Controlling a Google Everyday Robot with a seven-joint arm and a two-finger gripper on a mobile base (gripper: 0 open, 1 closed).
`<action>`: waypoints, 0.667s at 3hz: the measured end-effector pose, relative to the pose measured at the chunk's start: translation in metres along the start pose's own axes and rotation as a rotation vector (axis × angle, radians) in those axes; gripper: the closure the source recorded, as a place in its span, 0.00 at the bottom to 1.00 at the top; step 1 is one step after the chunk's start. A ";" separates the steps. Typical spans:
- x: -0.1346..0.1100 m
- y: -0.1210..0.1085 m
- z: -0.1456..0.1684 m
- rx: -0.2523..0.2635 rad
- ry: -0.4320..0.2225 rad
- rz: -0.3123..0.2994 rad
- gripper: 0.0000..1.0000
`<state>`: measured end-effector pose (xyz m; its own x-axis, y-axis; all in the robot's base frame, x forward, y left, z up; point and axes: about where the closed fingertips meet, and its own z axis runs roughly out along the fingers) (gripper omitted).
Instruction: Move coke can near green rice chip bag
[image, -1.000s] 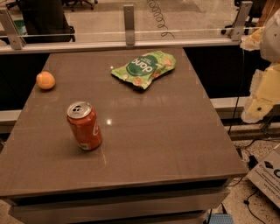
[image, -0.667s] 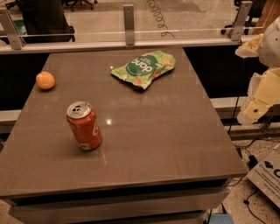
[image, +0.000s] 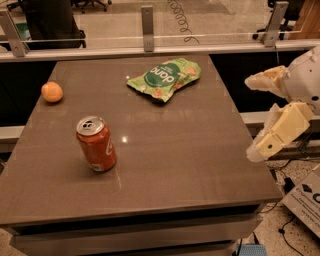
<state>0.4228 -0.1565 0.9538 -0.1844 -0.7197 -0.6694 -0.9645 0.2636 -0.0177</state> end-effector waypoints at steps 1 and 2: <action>-0.009 0.020 0.023 -0.053 -0.187 -0.003 0.00; -0.020 0.040 0.051 -0.110 -0.402 -0.031 0.00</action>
Offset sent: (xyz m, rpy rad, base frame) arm -0.0417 0.0878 -0.0294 0.7271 -0.0870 0.1859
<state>0.3976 -0.0992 0.9288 -0.0880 -0.4125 -0.9067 -0.9869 0.1599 0.0230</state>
